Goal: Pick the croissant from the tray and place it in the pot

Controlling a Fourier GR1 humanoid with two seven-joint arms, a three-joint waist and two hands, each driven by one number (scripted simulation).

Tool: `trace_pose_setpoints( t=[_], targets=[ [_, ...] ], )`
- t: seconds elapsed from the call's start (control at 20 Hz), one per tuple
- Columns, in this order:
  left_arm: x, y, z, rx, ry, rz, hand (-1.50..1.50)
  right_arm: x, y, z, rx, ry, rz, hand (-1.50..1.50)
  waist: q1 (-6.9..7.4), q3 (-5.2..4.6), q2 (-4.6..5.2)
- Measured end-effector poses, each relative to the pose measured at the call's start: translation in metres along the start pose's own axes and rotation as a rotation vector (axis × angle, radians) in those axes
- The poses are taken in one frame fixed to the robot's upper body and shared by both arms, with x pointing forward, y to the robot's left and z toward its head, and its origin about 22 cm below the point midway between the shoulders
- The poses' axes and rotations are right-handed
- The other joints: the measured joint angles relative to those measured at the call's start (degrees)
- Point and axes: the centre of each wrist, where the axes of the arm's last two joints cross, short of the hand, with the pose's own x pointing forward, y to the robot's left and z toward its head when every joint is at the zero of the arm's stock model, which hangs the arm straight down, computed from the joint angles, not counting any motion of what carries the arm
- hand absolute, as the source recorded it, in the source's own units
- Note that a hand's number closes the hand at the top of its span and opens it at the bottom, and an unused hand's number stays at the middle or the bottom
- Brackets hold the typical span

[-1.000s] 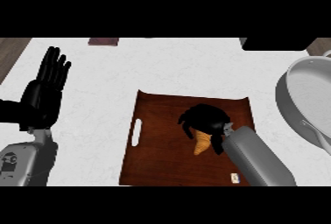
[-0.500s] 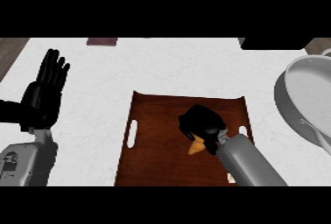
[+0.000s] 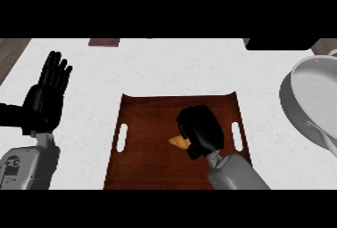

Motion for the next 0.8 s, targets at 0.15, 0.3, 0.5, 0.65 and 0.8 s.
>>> trace_pose_setpoints(
  t=[0.15, 0.3, 0.5, 0.65, 0.8],
  targets=[
    [-0.001, 0.002, 0.002, 0.006, 0.007, -0.005, 0.0, 0.017, -0.02, 0.009, -0.143, 0.115, -0.013, 1.5, -0.45, 0.13, -0.11],
    [0.006, 0.004, -0.001, 0.013, 0.004, -0.005, 0.0, 0.027, -0.046, 0.017, -0.288, 0.221, -0.017, 1.5, -0.71, 0.2, -0.13],
    [0.0, 0.007, 0.002, 0.017, 0.001, -0.009, 0.0, 0.028, -0.085, 0.032, -0.481, 0.332, -0.023, 1.5, -0.89, 0.23, 0.03],
    [0.002, 0.002, 0.003, 0.011, 0.0, -0.002, 0.0, 0.01, -0.111, 0.046, -0.597, 0.408, 0.0, 1.5, -0.79, 0.27, 0.15],
    [0.0, 0.003, 0.001, 0.01, 0.003, -0.004, 0.0, -0.014, -0.133, 0.061, -0.678, 0.47, -0.005, 1.5, -0.64, 0.29, 0.33]
  ],
)
